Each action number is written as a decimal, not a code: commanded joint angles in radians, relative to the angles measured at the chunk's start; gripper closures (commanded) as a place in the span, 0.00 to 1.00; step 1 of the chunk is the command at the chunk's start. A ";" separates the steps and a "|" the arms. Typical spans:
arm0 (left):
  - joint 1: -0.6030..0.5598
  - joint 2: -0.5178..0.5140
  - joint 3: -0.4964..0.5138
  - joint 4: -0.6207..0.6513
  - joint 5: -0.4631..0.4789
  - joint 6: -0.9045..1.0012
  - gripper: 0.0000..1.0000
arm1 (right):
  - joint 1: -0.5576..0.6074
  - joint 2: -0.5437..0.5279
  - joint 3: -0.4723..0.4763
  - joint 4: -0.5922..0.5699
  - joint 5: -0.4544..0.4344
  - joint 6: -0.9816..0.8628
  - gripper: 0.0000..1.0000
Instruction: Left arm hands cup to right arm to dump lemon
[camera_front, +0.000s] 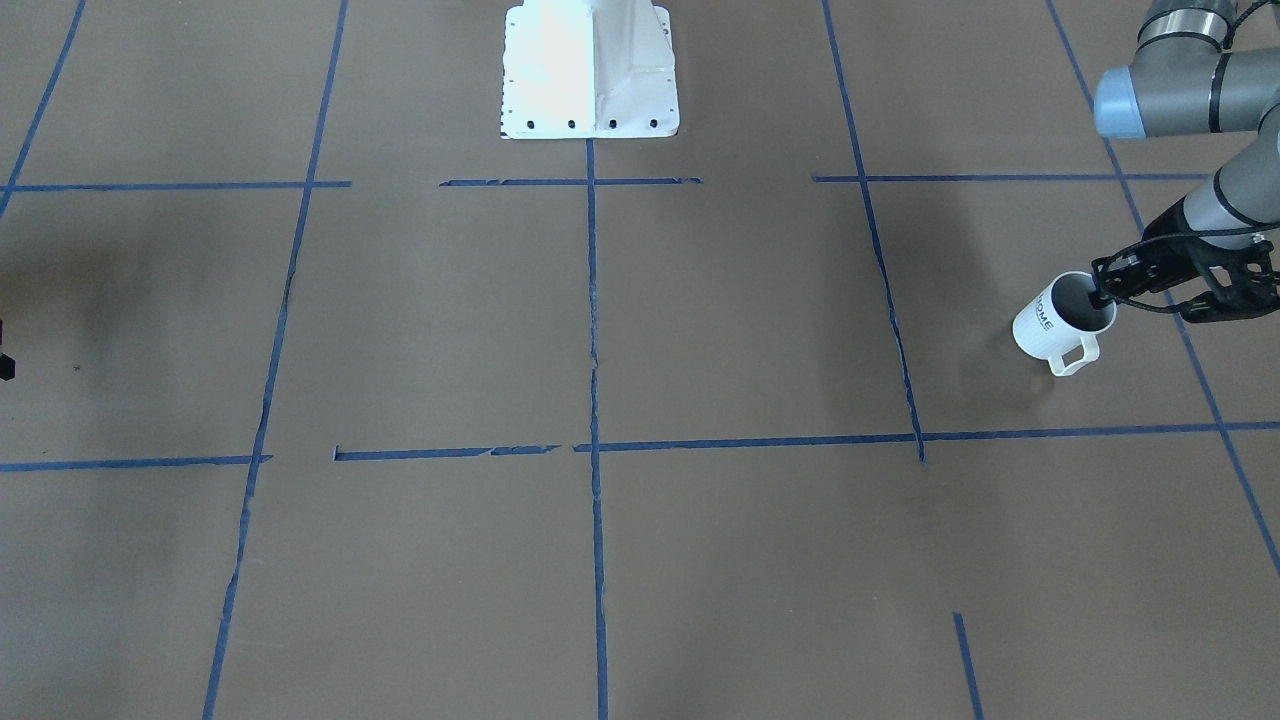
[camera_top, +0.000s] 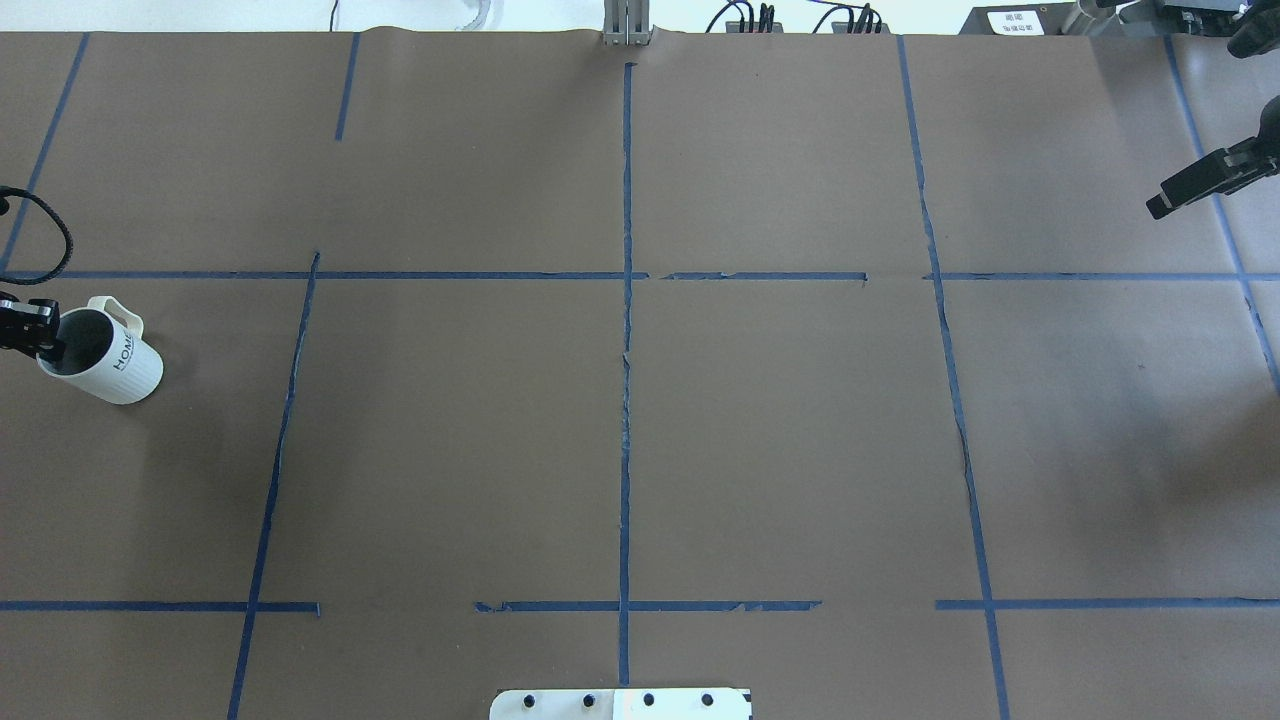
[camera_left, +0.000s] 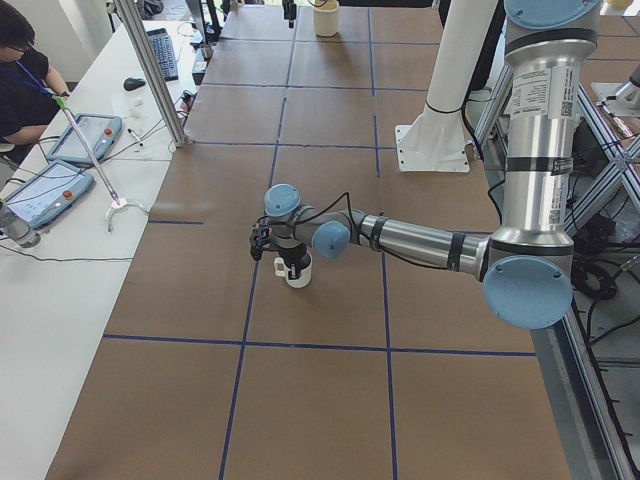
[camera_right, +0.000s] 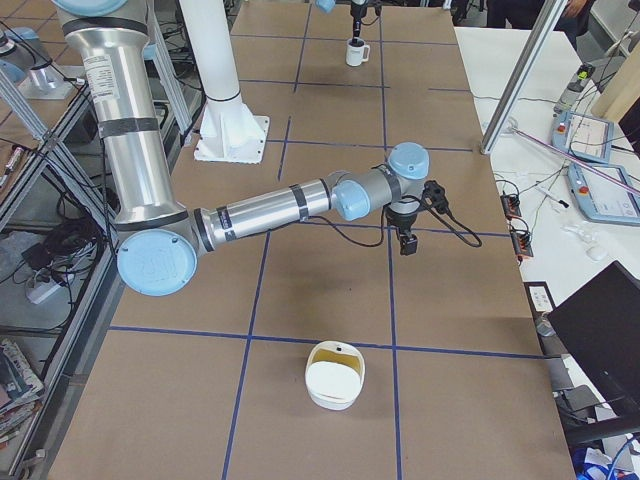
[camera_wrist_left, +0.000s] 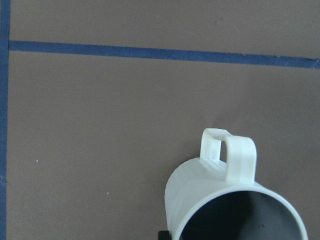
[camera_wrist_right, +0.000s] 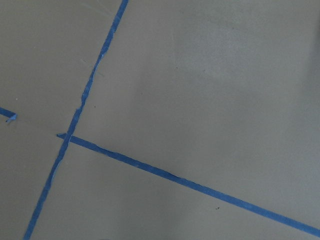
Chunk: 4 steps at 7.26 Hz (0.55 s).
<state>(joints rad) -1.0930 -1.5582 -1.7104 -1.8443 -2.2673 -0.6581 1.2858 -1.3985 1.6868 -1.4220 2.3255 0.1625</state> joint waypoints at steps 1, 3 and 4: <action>-0.008 0.009 -0.032 0.026 -0.030 0.102 0.00 | 0.030 -0.039 -0.002 -0.002 0.002 -0.049 0.00; -0.168 0.009 -0.050 0.208 -0.049 0.440 0.00 | 0.069 -0.098 -0.004 -0.002 0.003 -0.142 0.00; -0.244 0.009 -0.054 0.290 -0.047 0.589 0.00 | 0.096 -0.137 -0.001 -0.002 0.008 -0.185 0.00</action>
<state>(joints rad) -1.2390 -1.5499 -1.7567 -1.6590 -2.3123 -0.2639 1.3515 -1.4917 1.6835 -1.4235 2.3295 0.0311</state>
